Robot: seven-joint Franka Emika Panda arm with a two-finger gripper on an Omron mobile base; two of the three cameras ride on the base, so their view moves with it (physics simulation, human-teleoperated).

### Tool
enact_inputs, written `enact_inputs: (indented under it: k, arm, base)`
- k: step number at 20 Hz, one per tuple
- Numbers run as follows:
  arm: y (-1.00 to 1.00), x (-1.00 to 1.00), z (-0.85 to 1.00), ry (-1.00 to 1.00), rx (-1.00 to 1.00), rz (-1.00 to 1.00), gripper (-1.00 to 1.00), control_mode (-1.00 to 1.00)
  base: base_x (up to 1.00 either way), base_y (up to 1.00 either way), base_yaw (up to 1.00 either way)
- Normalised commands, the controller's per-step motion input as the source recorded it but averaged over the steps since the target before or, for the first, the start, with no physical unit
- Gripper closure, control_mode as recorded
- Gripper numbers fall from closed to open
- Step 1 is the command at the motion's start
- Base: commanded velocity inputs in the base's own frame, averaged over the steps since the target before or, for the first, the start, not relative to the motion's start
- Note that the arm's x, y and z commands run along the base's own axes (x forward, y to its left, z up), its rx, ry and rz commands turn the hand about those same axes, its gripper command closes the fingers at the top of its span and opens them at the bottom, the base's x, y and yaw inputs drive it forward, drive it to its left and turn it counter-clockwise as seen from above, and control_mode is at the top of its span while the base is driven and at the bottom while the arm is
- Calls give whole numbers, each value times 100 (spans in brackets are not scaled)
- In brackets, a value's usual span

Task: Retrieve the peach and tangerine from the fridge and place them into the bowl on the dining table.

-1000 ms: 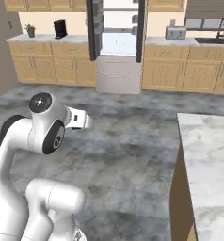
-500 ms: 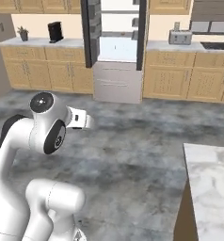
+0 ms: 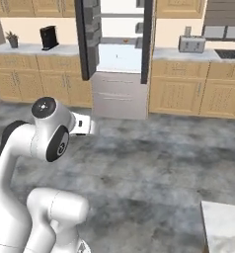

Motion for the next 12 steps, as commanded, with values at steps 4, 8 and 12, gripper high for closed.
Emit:
enact_inputs:
  k: [4,8,12]
  arm:
    - [0,0,0,0,0,0,-100,100]
    - [0,0,0,0,0,0,-100,100]
    - [0,0,0,0,0,0,-100,100]
  base:
    - [100,49,0]
    - [100,48,0]
    - [100,44,0]
